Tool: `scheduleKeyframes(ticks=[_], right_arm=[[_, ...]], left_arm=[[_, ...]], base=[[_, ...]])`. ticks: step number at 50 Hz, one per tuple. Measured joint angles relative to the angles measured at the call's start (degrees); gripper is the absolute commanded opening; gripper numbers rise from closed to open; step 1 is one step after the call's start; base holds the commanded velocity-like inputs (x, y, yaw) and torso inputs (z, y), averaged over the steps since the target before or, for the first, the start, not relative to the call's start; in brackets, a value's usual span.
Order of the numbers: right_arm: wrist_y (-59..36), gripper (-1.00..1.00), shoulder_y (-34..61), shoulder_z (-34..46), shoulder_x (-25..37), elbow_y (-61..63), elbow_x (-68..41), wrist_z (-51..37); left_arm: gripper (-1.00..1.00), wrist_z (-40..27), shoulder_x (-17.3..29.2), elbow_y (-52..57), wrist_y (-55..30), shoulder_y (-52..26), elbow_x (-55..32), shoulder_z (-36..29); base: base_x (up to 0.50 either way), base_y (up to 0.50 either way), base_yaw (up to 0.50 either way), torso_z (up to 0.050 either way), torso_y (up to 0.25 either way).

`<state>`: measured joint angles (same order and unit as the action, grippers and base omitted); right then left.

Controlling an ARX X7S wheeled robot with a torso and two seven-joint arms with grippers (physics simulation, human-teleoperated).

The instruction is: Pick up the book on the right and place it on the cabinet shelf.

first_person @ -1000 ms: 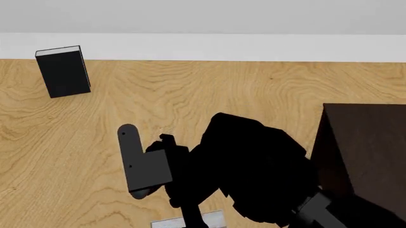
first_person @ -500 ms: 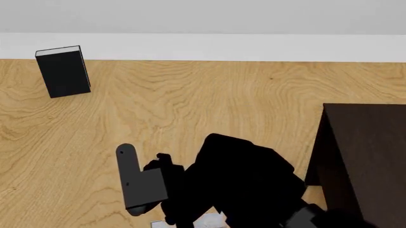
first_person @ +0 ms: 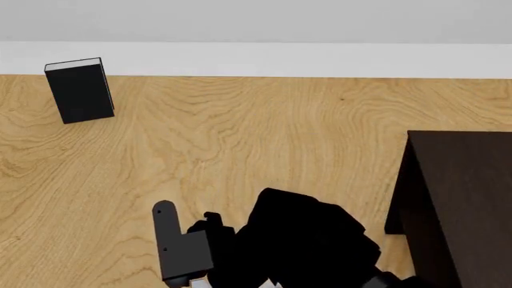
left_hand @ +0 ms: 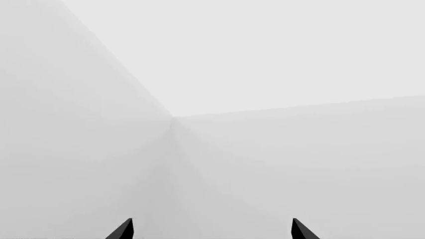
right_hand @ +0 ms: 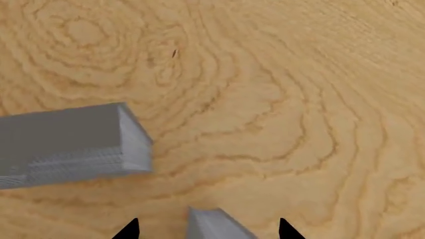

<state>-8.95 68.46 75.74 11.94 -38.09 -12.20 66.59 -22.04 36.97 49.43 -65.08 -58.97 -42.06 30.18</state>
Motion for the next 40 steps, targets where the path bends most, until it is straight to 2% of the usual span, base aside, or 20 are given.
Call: scheduleKeyframes(ticks=[12,13,40], right_arm=[[-1.57,1.0,-0.69,1.31,0.74,0.51,0.74,-0.19],[-1.69,-1.0,-0.69,1.43,0.78,0.5,0.83,-0.19],[-2.1,-1.0,3.85,1.68,1.01,-1.47,1.09,0.8]], left_arm=[[1.0,-0.14,-0.03,-0.15,0.67,0.66,0.09,0.0],[1.0,-0.16,-0.04,-0.17,0.74,0.69,0.11,-0.03],[1.0,-1.35,0.85,-0.16,-0.13,-1.09,-1.41,-0.28]], base=[[0.0,0.0,0.0,0.0,0.0],[0.0,0.0,0.0,0.0,0.0],[0.0,0.0,0.0,0.0,0.0]])
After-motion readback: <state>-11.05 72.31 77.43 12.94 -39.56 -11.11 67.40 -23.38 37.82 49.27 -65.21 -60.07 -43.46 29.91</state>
